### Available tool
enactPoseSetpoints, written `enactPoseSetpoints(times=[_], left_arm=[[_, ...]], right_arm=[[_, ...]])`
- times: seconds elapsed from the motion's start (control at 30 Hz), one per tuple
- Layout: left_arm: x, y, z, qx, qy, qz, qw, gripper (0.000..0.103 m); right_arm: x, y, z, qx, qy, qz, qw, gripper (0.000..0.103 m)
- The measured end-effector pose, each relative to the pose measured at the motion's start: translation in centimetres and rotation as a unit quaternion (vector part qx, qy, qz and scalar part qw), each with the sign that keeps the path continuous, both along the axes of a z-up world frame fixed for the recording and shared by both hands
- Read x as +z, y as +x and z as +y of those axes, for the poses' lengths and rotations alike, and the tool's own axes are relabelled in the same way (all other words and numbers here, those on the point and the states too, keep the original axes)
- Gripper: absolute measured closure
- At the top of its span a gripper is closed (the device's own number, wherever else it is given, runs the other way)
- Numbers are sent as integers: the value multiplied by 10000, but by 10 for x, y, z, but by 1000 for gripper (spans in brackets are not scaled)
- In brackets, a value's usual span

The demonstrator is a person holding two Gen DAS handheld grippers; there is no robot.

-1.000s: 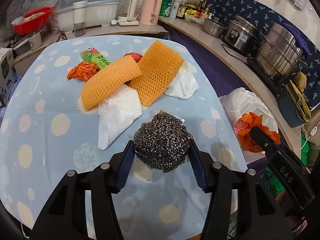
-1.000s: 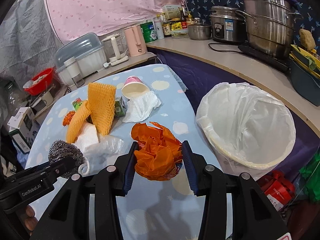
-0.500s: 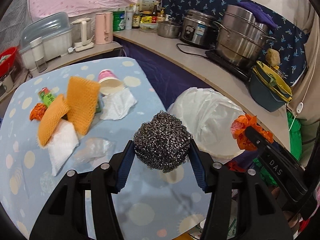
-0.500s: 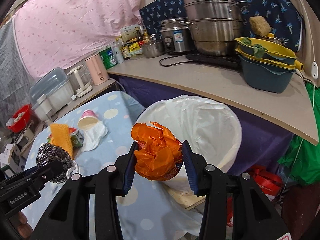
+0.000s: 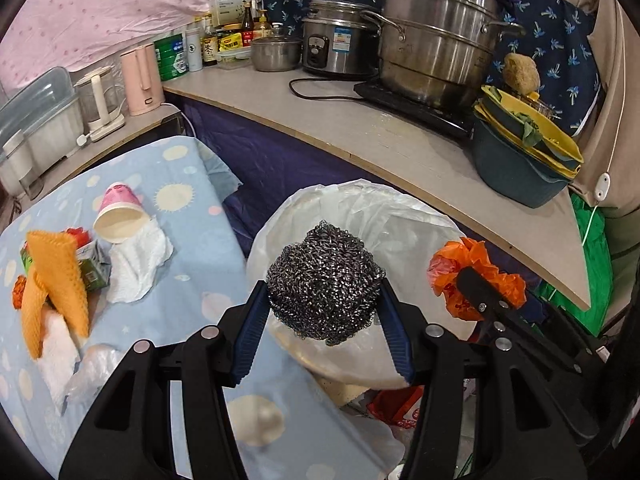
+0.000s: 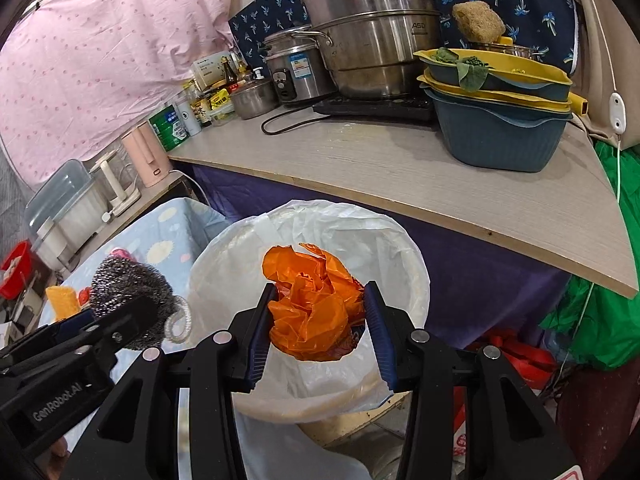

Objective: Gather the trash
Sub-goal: 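Carry the steel wool and orange bag over the white trash bin with both tools, then open both tools to drop the steel wool and orange bag into the bin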

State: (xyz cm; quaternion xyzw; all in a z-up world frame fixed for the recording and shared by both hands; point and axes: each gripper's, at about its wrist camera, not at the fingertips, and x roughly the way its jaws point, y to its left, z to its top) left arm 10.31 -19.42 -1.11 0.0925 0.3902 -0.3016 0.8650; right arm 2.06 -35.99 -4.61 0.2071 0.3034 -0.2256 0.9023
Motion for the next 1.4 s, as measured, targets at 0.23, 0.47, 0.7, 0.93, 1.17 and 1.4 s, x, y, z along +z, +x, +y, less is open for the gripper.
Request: enactPoseSetpoints(times=[0.23, 0.47, 0.7, 0.93, 1.17, 1.4], left_arm=[[-12, 14, -21, 49, 107, 52, 9999, 50], [-17, 23, -31, 111, 173, 113, 9997, 48], [-14, 31, -25, 372, 82, 70, 9993, 20], [-6, 35, -18, 458, -21, 74, 9989, 15], [0, 41, -1, 660, -148, 131, 9976, 14], [7, 44, 18, 807, -281, 129, 9963, 14]], right_arm=[[-6, 13, -16, -32, 7, 107, 9999, 58], [-8, 21, -25, -49, -33, 147, 9999, 56], [-3, 19, -35, -208, 75, 20, 9998, 48], [3, 22, -30, -124, -44, -1, 9999, 44], [10, 26, -23, -73, -158, -25, 9998, 40], [23, 26, -11, 30, -215, -126, 9997, 40]])
